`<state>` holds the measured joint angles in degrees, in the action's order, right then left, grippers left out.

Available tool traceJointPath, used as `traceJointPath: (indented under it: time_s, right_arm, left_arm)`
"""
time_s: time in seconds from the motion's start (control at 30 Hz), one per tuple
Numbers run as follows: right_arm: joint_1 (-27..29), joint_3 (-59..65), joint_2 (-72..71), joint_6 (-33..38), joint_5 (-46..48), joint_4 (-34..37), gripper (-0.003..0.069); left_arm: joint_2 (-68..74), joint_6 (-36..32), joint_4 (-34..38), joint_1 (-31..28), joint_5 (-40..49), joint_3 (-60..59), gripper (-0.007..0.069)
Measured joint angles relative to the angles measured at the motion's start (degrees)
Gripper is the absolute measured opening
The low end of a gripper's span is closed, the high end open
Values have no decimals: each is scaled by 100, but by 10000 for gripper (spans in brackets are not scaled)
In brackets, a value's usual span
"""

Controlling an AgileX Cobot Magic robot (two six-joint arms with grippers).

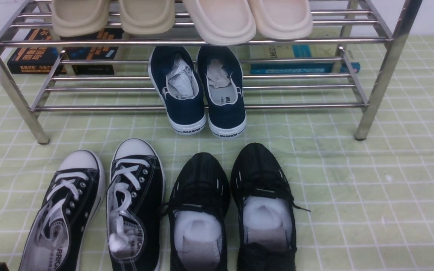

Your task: Take the shoes off the shelf with your hand from the green coffee tablecloth.

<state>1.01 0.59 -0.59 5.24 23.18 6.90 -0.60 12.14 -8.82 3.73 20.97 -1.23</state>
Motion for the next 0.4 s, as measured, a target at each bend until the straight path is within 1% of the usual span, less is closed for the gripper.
traceJointPath:
  time_s: [0.4]
  right_arm:
    - [0, 0, 0, 0, 0, 0, 237]
  left_arm:
    - [0, 0, -5, 0, 0, 0, 89]
